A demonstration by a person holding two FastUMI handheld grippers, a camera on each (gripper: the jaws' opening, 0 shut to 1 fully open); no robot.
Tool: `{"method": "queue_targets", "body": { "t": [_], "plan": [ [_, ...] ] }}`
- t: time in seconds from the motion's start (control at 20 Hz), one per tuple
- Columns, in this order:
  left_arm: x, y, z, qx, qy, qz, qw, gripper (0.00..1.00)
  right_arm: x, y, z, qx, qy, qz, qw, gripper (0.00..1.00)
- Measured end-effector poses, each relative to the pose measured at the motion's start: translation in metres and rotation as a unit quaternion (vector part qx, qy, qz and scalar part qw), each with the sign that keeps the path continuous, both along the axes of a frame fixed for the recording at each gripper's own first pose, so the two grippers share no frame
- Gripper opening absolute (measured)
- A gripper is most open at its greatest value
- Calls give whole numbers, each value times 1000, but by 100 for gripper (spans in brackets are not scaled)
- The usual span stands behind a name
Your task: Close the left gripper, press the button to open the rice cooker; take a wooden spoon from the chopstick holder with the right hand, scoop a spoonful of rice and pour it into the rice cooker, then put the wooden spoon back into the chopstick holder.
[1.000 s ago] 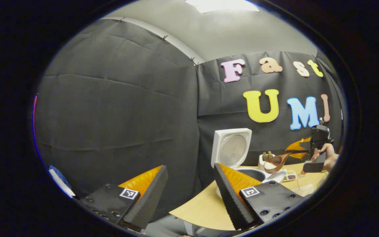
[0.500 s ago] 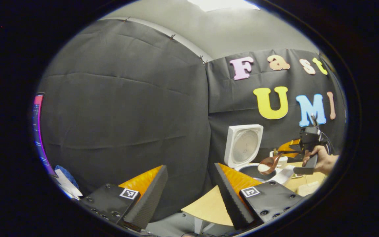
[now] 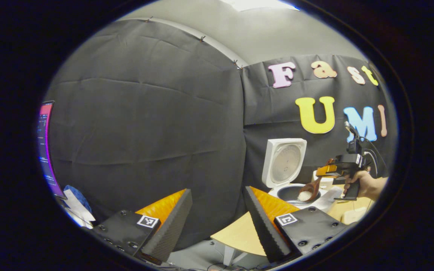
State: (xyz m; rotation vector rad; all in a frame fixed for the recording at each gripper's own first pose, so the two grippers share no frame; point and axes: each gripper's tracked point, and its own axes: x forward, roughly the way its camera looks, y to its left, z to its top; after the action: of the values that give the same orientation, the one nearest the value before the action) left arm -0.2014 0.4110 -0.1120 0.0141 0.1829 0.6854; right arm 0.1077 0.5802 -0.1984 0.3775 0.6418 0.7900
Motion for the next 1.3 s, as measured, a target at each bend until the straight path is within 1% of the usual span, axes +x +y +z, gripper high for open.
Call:
{"method": "queue_targets", "body": {
  "t": [0.25, 0.35, 0.45, 0.55, 0.65, 0.8, 1.0, 1.05, 1.1, 1.15, 1.2, 1.25, 1.3],
  "plan": [
    [14, -7, 1, 1, -3, -10, 1000, 97, 4, -1, 3, -49, -71, 26, 996, 9],
    [23, -12, 0, 0, -5, -19, 1000, 97, 3, 1, 7, -64, -99, 36, 992, 9],
    [28, -17, 3, 5, -6, -28, 1000, 97, 0, 1, 11, -83, -135, 47, 986, 9],
    [34, -20, 6, 8, -8, -36, 999, 97, 1, 3, 19, -111, -184, 61, 975, 9],
    [35, -22, 5, 10, -9, -41, 999, 97, -3, 6, 21, -143, -234, 81, 958, 9],
    [34, -17, 5, 13, -6, -39, 999, 97, -8, 11, 20, -182, -292, 104, 933, 9],
    [30, -10, 3, 8, -7, -33, 999, 97, -11, 10, 24, -225, -354, 111, 901, 9],
    [30, -10, 2, 8, -6, -32, 999, 97, -12, 8, 26, -232, -364, 109, 895, 9],
    [29, -9, 1, 8, -5, -30, 999, 97, -10, 7, 25, -235, -369, 106, 893, 9],
    [27, -8, 1, 8, -6, -30, 1000, 97, -11, 6, 26, -234, -366, 104, 894, 9],
    [27, -8, 2, 7, -6, -30, 1000, 97, -10, 5, 27, -229, -356, 103, 900, 9],
    [28, -10, 1, 6, -6, -30, 1000, 97, -9, 3, 28, -217, -340, 98, 910, 9],
    [27, -11, 2, 5, -8, -32, 999, 97, -8, 3, 29, -197, -317, 91, 923, 9]
  ]
}}
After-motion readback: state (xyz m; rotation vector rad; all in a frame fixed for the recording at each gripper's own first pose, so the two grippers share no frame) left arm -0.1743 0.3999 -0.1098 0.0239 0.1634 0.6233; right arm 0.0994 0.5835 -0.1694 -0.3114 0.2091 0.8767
